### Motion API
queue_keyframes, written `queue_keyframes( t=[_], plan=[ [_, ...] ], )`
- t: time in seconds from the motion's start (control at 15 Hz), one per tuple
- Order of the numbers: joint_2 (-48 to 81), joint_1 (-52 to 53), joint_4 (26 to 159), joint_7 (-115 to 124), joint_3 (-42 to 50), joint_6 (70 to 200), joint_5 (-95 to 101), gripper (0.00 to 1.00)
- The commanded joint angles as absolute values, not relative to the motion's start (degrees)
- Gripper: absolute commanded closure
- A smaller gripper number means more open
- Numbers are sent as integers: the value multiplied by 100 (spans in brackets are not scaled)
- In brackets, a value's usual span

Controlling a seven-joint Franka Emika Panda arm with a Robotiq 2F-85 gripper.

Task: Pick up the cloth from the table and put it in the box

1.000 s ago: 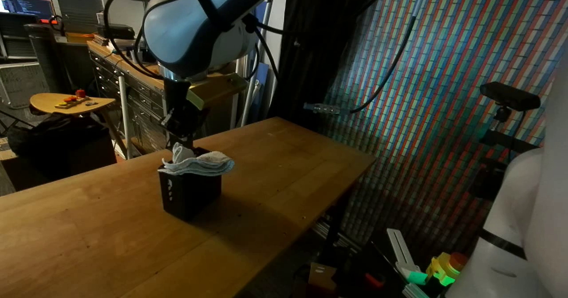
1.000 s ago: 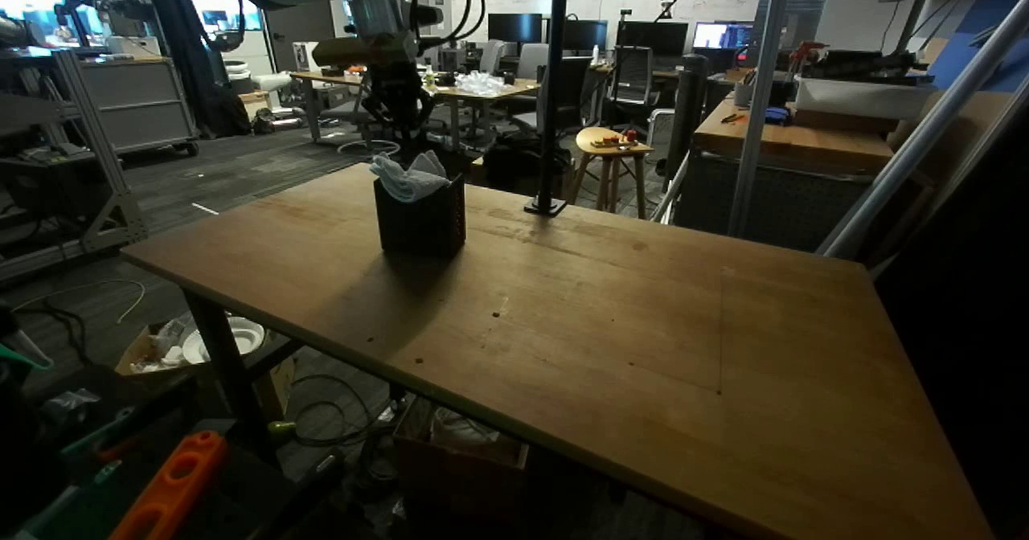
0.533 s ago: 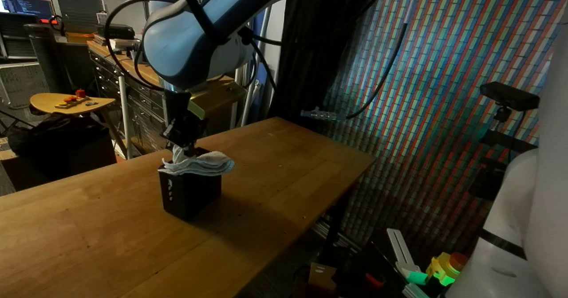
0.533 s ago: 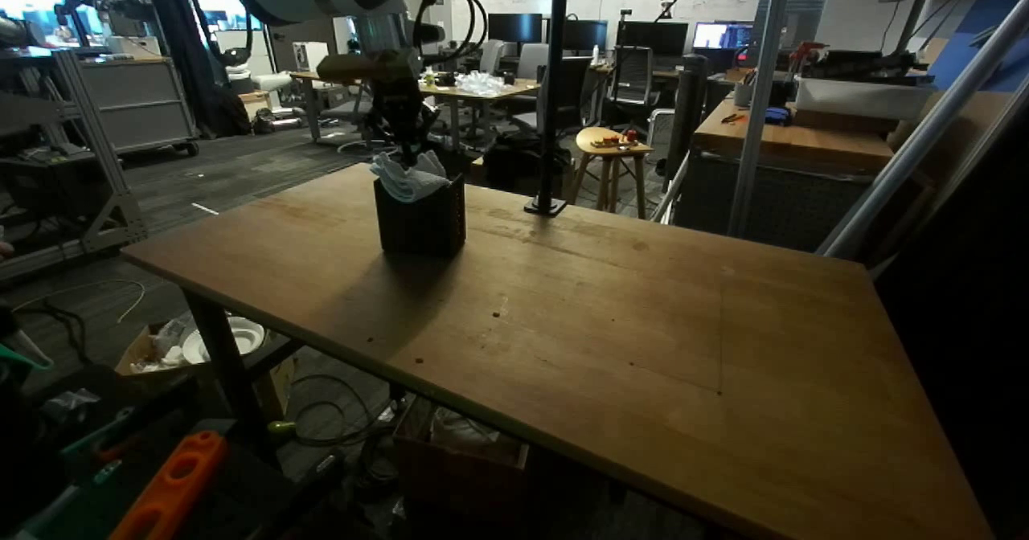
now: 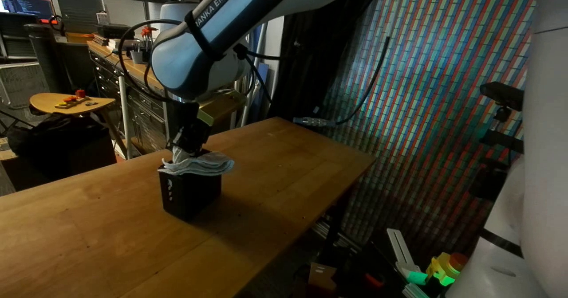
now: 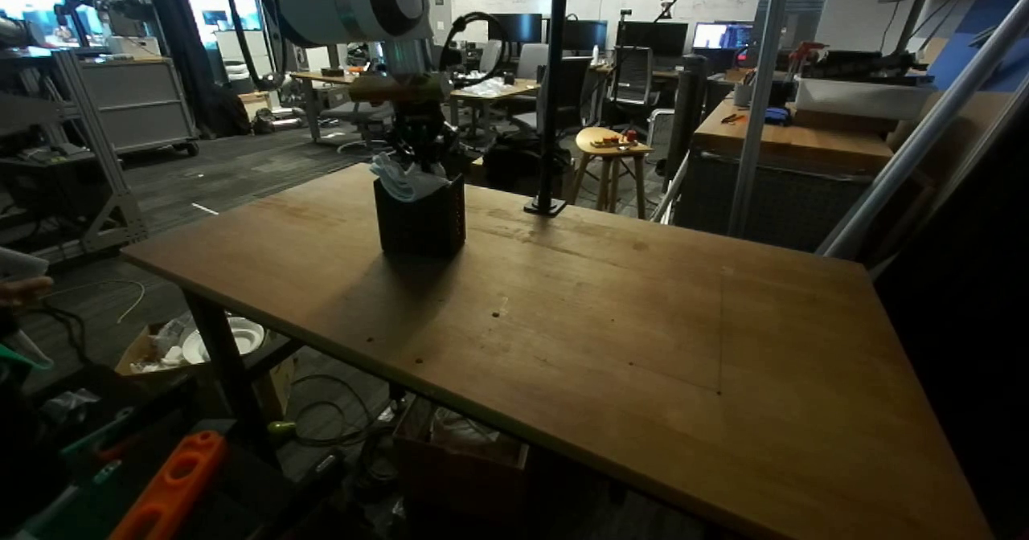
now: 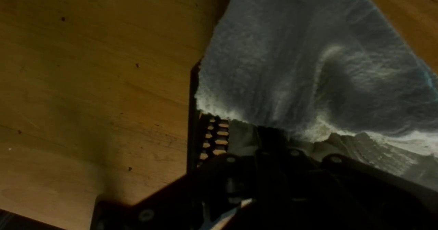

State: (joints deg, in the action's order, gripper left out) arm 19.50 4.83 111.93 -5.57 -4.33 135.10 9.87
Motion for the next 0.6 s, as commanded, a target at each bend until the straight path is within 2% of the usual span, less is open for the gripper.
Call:
queue_keyframes(
  t=[0.0,0.53],
  plan=[
    [2435,351,10730,-1055,-547,13458,637,100],
    [3233,259,10342,-1545,-872,13354,-38,100]
  ],
)
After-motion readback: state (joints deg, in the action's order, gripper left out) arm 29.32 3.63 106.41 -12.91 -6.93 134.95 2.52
